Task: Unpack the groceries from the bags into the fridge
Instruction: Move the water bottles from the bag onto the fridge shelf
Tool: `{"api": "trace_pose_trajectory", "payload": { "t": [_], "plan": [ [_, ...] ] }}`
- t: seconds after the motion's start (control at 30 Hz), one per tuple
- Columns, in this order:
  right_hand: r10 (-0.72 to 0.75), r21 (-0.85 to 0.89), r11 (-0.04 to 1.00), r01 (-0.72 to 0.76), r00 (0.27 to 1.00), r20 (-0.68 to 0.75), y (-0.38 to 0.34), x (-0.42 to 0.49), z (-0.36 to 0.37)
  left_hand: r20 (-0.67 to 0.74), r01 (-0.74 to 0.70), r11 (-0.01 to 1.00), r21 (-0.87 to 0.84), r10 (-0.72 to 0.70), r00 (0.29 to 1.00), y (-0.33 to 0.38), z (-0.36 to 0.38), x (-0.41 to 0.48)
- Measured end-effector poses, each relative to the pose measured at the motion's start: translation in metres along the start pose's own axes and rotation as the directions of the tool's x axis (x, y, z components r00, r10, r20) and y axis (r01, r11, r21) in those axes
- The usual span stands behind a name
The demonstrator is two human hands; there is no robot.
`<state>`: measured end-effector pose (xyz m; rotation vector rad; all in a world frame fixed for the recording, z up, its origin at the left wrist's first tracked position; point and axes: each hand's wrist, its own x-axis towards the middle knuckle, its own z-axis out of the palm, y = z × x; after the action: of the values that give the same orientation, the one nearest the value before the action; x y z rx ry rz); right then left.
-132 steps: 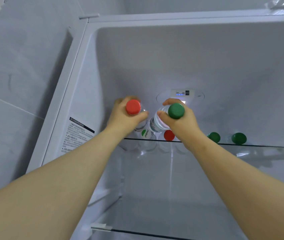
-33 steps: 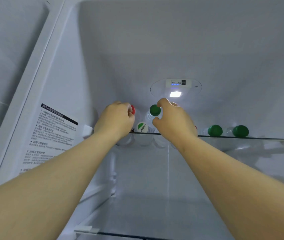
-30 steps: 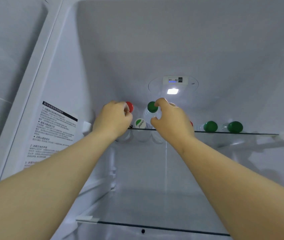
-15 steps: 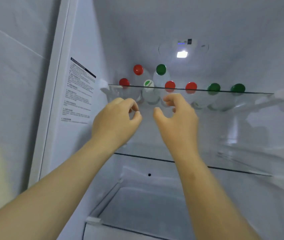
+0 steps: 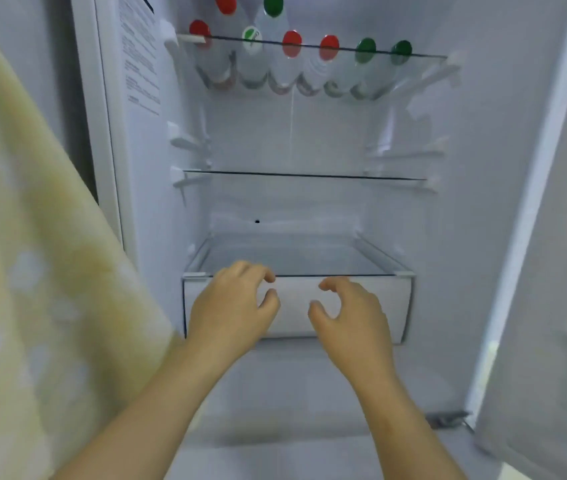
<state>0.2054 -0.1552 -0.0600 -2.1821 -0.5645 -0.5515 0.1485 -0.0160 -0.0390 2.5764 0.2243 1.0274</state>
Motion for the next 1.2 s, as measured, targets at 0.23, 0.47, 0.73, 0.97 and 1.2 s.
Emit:
{"api": "trace_pose_trajectory", "payload": {
  "t": [0.23, 0.47, 0.73, 0.97, 1.2],
  "plan": [
    [0.294, -0.137, 0.949, -0.283, 0.954, 0.063, 0.038, -0.133, -0.028, 0.258, -0.096, 0.98, -0.172, 0.139, 0.956, 0.028, 0.038, -0.099],
    [0.591, -0.225, 0.78, -0.584, 0.806, -0.042, 0.074, -0.248, -0.081, 0.498, -0.209, 0.924, -0.321, 0.352, 0.792, 0.095, 0.079, -0.182],
    [0.78, -0.209, 0.481, -0.851, 0.524, -0.342, 0.1, -0.394, -0.184, 0.591, -0.365, 0.743, -0.561, 0.669, 0.451, 0.229, 0.095, -0.299],
    [0.789, -0.062, 0.238, -0.969, 0.23, -0.57, 0.08, -0.544, -0.289, 0.473, -0.423, 0.504, -0.753, 0.862, 0.185, 0.358, 0.063, -0.433],
    [0.688, 0.12, 0.051, -0.991, -0.052, -0.724, 0.025, -0.703, -0.386, 0.268, -0.381, 0.224, -0.897, 0.961, -0.065, 0.468, -0.023, -0.588]
  ]
}}
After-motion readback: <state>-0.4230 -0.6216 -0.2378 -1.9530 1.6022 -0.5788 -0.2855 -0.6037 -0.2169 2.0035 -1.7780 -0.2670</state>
